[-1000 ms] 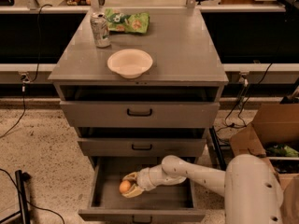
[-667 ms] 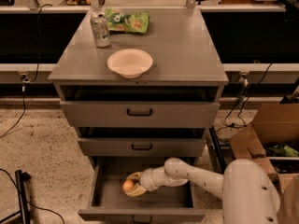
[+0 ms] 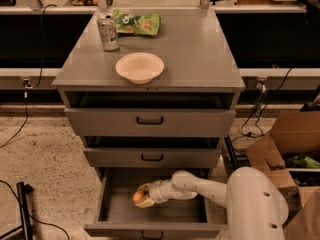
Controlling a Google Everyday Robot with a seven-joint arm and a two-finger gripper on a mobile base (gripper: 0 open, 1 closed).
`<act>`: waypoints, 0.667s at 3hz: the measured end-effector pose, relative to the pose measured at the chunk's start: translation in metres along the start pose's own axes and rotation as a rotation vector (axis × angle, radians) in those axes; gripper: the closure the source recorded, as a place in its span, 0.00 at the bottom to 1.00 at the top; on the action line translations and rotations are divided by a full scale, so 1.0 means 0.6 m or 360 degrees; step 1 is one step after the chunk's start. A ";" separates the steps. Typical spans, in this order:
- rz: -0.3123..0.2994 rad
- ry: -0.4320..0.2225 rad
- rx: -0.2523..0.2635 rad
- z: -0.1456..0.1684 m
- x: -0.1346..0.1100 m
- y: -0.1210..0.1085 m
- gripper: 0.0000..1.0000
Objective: Place orange into bottom drawer
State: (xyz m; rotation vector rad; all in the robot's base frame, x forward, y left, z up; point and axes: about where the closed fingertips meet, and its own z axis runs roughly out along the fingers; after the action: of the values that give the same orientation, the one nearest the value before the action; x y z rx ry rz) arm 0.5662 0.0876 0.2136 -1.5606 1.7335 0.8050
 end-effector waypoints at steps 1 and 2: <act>0.0054 -0.0021 0.0130 0.015 0.064 -0.036 1.00; 0.0054 -0.0008 0.0130 0.021 0.070 -0.037 1.00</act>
Offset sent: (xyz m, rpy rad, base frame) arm 0.0163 -0.0143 -0.0299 0.0072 -0.0172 -0.0738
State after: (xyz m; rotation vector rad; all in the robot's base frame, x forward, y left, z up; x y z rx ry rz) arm 0.5866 0.0708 0.1720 -1.4777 1.7714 0.7442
